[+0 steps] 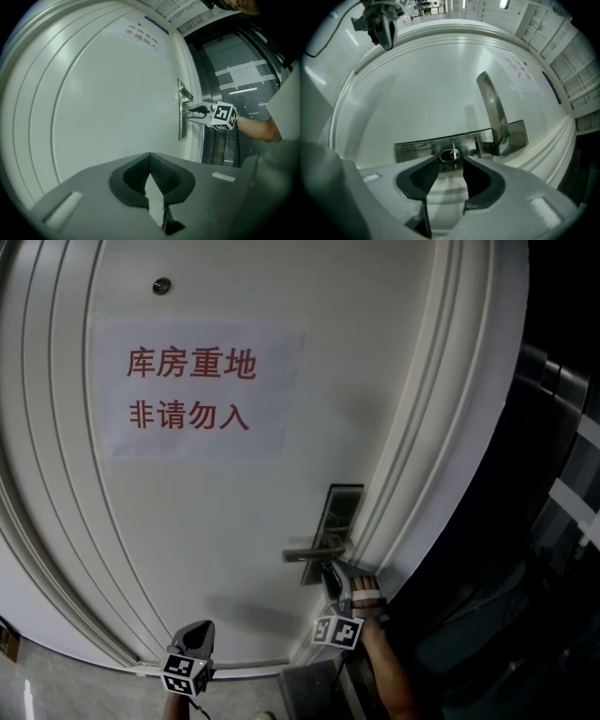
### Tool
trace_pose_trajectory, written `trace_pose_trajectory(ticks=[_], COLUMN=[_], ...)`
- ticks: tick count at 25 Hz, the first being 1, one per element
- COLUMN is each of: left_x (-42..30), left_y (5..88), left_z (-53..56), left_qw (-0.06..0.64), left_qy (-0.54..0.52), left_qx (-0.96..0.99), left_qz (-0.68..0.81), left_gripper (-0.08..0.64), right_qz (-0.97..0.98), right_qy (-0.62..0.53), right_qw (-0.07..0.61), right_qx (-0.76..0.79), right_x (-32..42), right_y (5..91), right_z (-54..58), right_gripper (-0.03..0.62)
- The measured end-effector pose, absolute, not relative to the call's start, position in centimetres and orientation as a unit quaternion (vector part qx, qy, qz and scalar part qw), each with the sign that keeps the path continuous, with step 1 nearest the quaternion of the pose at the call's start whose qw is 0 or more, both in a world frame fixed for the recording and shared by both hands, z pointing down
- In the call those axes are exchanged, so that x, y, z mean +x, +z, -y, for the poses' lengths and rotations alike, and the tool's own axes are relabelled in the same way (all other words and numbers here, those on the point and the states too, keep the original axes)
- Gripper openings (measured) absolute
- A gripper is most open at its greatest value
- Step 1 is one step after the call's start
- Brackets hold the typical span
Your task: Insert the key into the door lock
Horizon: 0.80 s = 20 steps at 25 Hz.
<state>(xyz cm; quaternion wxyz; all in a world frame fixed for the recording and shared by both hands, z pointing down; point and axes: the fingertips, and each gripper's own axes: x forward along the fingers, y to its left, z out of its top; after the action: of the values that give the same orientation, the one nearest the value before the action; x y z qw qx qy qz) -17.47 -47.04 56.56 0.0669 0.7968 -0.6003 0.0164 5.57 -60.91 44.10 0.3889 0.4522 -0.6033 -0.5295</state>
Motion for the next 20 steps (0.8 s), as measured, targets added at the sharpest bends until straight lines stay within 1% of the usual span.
trace_pose_trajectory(ticks=[2,5,11,15,20], left_x=[-17.4,-17.3,-17.1,-16.8,-16.4], left_y=[56.5,56.5,56.3,56.2,55.8], left_z=[46.8,46.4,45.8,45.4,44.6], left_qw=[0.067,0.066,0.063,0.060,0.055], left_qy=[0.016,0.017,0.016,0.016,0.016], left_qx=[0.797,0.797,0.797,0.799,0.803], left_qz=[0.601,0.601,0.600,0.598,0.593], left_gripper=[0.003,0.003,0.003,0.003,0.003], right_qz=[0.600,0.598,0.607,0.616,0.625], right_qy=[-0.533,-0.535,-0.525,-0.520,-0.513], right_qw=[0.385,0.381,0.368,0.345,0.315], right_qx=[0.455,0.460,0.470,0.481,0.497], right_x=[5.6,5.7,6.0,6.2,6.3], right_y=[44.0,43.8,43.3,42.6,41.8], right_z=[60.8,60.5,59.5,58.1,56.4], right_gripper=[0.184,0.192,0.188,0.141,0.043])
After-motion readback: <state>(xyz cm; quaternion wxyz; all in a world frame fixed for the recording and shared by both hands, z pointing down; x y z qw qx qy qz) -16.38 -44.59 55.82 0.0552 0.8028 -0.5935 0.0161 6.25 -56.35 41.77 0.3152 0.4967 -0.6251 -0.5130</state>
